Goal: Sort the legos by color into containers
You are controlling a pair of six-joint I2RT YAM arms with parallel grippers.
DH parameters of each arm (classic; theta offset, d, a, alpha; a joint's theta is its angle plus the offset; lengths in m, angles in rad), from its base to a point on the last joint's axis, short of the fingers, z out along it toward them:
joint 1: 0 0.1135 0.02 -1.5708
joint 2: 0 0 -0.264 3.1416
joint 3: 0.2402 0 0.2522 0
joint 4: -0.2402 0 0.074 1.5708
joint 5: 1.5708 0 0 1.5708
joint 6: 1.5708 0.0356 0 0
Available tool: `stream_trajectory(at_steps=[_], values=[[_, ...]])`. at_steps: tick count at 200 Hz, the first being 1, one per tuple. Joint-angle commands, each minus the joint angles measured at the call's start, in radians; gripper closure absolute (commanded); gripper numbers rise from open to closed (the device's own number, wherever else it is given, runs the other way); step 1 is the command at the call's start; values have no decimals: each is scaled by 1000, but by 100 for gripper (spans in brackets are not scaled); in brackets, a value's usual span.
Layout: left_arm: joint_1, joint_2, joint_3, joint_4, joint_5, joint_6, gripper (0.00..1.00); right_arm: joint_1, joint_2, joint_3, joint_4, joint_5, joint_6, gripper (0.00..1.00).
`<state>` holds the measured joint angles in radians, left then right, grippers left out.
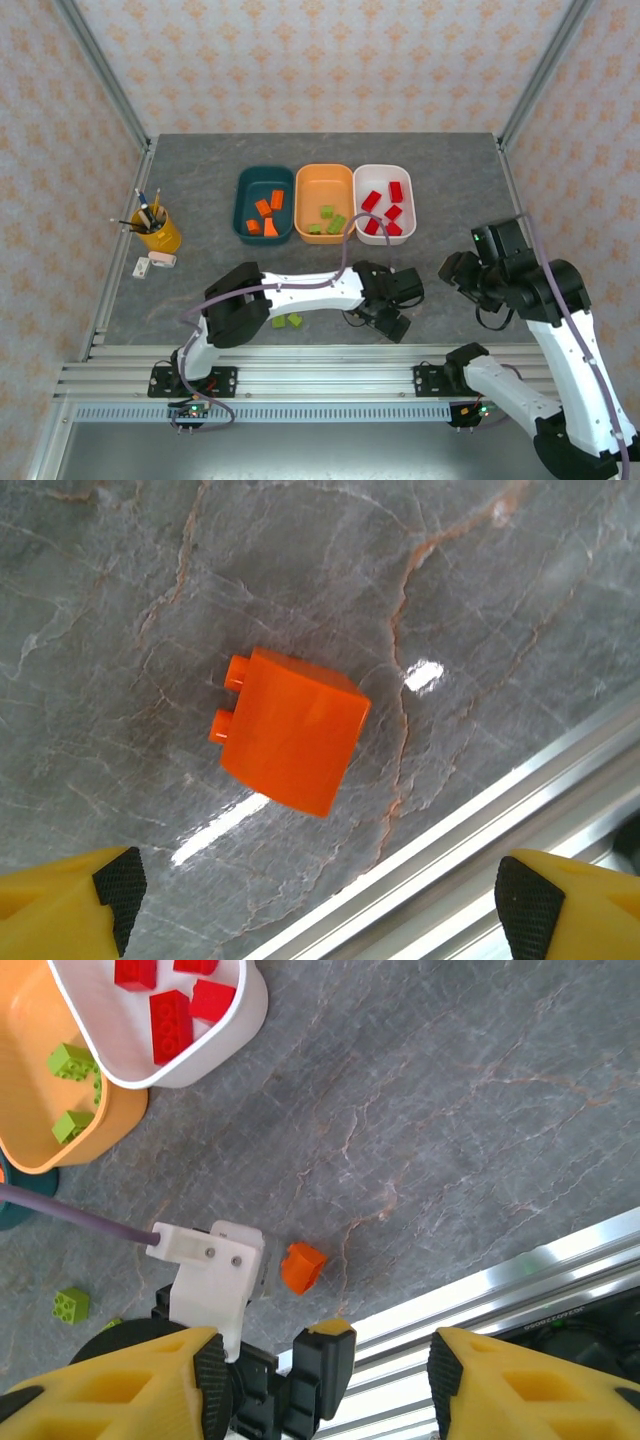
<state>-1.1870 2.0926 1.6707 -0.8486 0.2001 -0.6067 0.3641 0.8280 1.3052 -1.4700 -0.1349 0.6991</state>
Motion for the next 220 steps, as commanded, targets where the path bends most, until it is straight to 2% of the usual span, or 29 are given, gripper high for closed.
stream_trajectory(at_steps=[1, 42, 73, 106, 163, 189, 220], values=[[-3, 20, 52, -59, 13, -151, 7, 4, -18, 40, -58, 68, 2, 42], [4, 84, 120, -89, 13, -277, 6, 5, -18, 39, -47, 59, -21, 41], [10, 178, 251, -245, -54, -311, 7, 4, -27, 30, -49, 56, -34, 41], [16, 146, 166, -145, -6, -451, 5, 4, -32, 50, -44, 64, -56, 41], [58, 116, 182, -108, 41, -744, 2, 4, -33, 44, -33, 63, -75, 41], [76, 97, 130, -70, 65, -901, 6, 4, -35, 43, -27, 63, -85, 41], [95, 95, 97, -12, 55, -1012, 14, 5, -47, 33, -19, 63, -86, 41]])
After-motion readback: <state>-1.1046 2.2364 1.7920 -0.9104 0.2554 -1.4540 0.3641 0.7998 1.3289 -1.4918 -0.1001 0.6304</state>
